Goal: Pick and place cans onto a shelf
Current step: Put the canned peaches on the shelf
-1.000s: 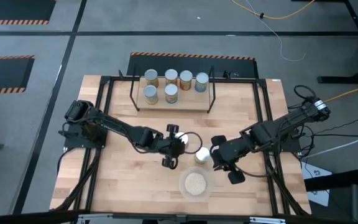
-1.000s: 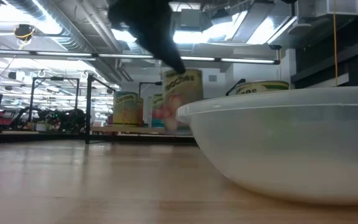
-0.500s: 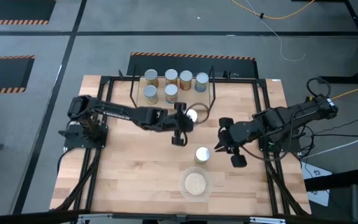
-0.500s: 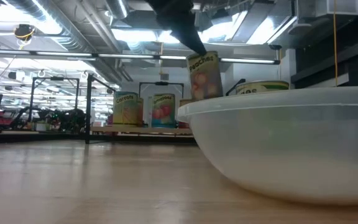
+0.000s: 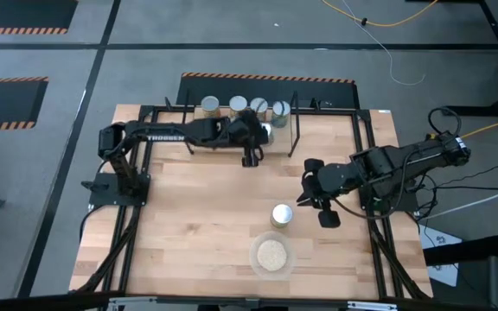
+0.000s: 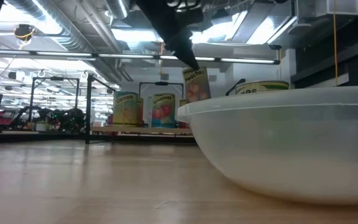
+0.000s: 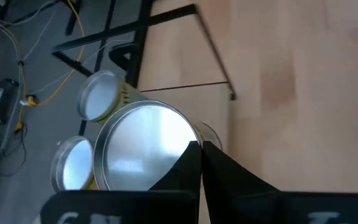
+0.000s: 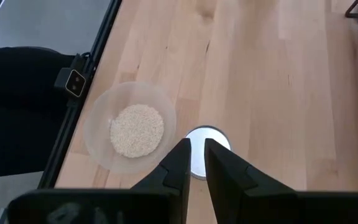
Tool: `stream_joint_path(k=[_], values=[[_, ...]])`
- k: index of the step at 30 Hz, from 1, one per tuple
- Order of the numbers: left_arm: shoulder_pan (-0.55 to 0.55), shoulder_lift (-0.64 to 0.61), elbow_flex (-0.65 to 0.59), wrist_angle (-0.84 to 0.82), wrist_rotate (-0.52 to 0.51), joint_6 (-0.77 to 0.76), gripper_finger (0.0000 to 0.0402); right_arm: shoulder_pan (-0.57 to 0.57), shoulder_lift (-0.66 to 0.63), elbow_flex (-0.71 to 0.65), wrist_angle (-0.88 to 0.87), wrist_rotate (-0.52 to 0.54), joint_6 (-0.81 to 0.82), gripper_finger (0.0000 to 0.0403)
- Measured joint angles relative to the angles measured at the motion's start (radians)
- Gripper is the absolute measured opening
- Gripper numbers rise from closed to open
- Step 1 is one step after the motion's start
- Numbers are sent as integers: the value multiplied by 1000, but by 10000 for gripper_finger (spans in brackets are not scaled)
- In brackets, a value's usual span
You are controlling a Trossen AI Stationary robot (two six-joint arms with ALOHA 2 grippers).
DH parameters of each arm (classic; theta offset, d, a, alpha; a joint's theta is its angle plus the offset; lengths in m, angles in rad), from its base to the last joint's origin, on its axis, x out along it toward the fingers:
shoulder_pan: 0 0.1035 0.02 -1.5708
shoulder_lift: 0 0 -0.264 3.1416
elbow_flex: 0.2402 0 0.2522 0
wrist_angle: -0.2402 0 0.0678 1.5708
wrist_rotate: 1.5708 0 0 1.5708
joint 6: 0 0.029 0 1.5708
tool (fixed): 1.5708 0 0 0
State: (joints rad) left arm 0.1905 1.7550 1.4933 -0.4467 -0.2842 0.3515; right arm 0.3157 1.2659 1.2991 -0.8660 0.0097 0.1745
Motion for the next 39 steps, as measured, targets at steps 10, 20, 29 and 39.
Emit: stream_joint_path(k=[10,20,29,39], values=[[120,39,-1,26,126,-34,0,0,0,0,2,0,0,52],[123,76,0,29,121,-29,0,0,1,0,10,-1,0,52],[124,90,0,15,118,-31,0,0,1,0,10,-2,0,52],[124,92,0,13,110,-30,0,1,1,0,9,-2,0,52]])
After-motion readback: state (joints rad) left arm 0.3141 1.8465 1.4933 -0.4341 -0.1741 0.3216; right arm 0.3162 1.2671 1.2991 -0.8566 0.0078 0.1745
